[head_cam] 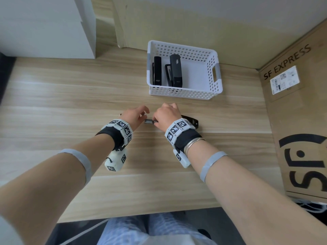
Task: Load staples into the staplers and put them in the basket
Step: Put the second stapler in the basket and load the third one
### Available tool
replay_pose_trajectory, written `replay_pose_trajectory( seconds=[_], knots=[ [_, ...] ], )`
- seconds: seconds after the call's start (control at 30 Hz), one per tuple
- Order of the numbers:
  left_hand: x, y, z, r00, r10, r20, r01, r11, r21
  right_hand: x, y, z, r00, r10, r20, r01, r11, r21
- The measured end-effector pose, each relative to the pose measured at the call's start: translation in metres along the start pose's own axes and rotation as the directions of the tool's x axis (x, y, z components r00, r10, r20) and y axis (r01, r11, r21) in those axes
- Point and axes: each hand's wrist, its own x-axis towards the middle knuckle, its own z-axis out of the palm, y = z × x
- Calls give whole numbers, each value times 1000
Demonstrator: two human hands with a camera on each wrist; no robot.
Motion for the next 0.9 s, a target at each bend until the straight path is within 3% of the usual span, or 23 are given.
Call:
replay_pose_trajectory(
  seconds=[0.43,0.9],
  knots=[
    [1,-6,4,1000,8,-7,-8,1000,14,7,-7,5,999,-19,-43,17,999,-42],
    [5,-3,3,1000,-19,22,19,1000,-10,5,10,-4,995,57,84,-50,995,-81]
  ],
)
